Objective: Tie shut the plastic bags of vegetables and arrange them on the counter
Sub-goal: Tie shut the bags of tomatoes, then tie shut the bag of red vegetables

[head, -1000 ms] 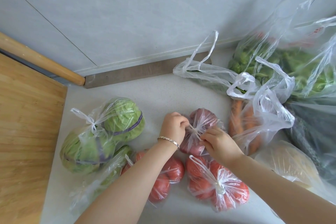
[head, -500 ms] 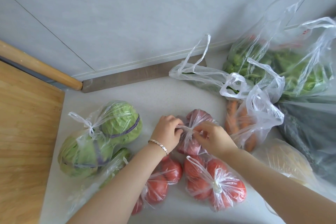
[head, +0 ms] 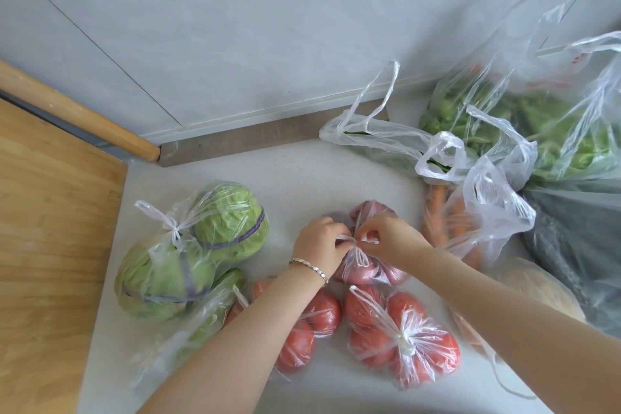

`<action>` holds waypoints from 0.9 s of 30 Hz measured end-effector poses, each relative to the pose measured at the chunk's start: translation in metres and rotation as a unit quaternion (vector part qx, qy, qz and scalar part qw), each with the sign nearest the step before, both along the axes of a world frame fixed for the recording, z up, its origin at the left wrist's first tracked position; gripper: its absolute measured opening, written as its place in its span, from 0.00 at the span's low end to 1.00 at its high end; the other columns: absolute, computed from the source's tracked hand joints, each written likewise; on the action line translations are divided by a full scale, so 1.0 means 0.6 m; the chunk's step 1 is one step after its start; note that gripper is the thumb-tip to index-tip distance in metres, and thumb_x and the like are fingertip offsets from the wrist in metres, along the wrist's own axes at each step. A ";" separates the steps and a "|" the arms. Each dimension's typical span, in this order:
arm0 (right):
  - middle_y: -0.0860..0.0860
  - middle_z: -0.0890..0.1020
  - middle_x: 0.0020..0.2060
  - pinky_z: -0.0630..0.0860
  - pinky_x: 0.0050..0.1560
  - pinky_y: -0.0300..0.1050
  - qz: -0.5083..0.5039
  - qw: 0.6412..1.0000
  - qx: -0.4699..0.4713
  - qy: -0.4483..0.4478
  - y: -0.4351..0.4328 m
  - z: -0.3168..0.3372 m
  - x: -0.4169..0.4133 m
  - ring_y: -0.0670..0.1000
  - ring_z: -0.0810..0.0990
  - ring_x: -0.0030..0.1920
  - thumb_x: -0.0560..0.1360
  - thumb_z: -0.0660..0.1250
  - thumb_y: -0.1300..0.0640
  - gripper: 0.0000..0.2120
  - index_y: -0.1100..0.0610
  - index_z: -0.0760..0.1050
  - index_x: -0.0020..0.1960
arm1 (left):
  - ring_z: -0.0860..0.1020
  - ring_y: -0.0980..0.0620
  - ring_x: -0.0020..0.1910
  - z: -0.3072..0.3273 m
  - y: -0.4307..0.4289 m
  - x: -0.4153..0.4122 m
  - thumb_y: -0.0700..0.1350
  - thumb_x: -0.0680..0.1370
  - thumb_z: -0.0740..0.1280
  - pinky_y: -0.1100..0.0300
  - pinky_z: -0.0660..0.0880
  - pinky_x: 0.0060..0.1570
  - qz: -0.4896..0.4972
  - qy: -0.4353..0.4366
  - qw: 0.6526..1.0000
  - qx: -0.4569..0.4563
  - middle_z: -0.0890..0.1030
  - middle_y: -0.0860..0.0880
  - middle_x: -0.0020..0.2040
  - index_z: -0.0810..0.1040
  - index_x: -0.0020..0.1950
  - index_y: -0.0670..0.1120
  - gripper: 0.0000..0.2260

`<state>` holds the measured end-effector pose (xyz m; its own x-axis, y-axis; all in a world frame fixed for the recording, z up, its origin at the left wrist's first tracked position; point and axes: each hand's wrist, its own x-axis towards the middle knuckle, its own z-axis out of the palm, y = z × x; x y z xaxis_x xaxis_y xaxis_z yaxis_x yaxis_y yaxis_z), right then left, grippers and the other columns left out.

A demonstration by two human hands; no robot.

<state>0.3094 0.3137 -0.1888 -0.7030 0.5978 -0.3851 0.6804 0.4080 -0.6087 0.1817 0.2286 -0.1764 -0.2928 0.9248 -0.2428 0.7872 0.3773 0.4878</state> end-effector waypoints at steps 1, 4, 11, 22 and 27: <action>0.48 0.78 0.47 0.74 0.50 0.42 0.008 1.000 0.009 -0.011 -0.002 0.000 -0.002 0.48 0.75 0.46 0.73 0.66 0.51 0.07 0.52 0.79 0.48 | 0.75 0.45 0.48 -0.002 0.000 0.001 0.47 0.73 0.68 0.55 0.72 0.47 -0.002 0.003 1.000 0.005 0.79 0.42 0.45 0.82 0.46 0.42 0.09; 0.50 0.76 0.51 0.73 0.52 0.45 0.038 0.998 0.018 -0.054 -0.004 0.005 -0.010 0.51 0.76 0.51 0.74 0.64 0.52 0.09 0.54 0.77 0.52 | 0.75 0.43 0.47 -0.006 -0.002 0.003 0.46 0.73 0.68 0.56 0.69 0.44 -0.017 0.013 1.000 0.014 0.79 0.41 0.43 0.81 0.44 0.39 0.09; 0.49 0.76 0.52 0.71 0.44 0.43 0.102 0.988 0.043 -0.104 0.005 0.029 -0.007 0.51 0.76 0.52 0.77 0.57 0.55 0.10 0.54 0.77 0.51 | 0.75 0.45 0.49 0.004 0.003 -0.002 0.44 0.74 0.65 0.58 0.68 0.45 -0.045 0.053 0.997 -0.023 0.79 0.44 0.47 0.80 0.46 0.42 0.07; 0.50 0.74 0.41 0.69 0.32 0.38 -0.014 0.865 0.401 0.300 0.044 0.251 0.029 0.49 0.73 0.36 0.69 0.61 0.59 0.11 0.57 0.71 0.51 | 0.62 0.46 0.71 0.165 0.159 -0.014 0.34 0.71 0.63 0.61 0.56 0.69 0.071 -0.011 0.974 0.216 0.65 0.43 0.71 0.61 0.70 0.40 0.27; 0.59 0.66 0.58 0.62 0.61 0.49 -0.144 0.851 0.458 0.212 0.087 0.252 0.054 0.58 0.65 0.56 0.68 0.67 0.56 0.30 0.63 0.61 0.66 | 0.70 0.45 0.64 0.195 0.230 -0.020 0.41 0.72 0.65 0.57 0.67 0.62 0.128 -0.123 0.984 0.012 0.71 0.45 0.66 0.50 0.74 0.45 0.35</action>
<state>0.3417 0.3657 -0.0377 -0.4362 0.6817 0.5875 0.6308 0.6972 -0.3406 0.1698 0.3667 -0.0591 -0.4520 0.8346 -0.3149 0.5243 0.5341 0.6632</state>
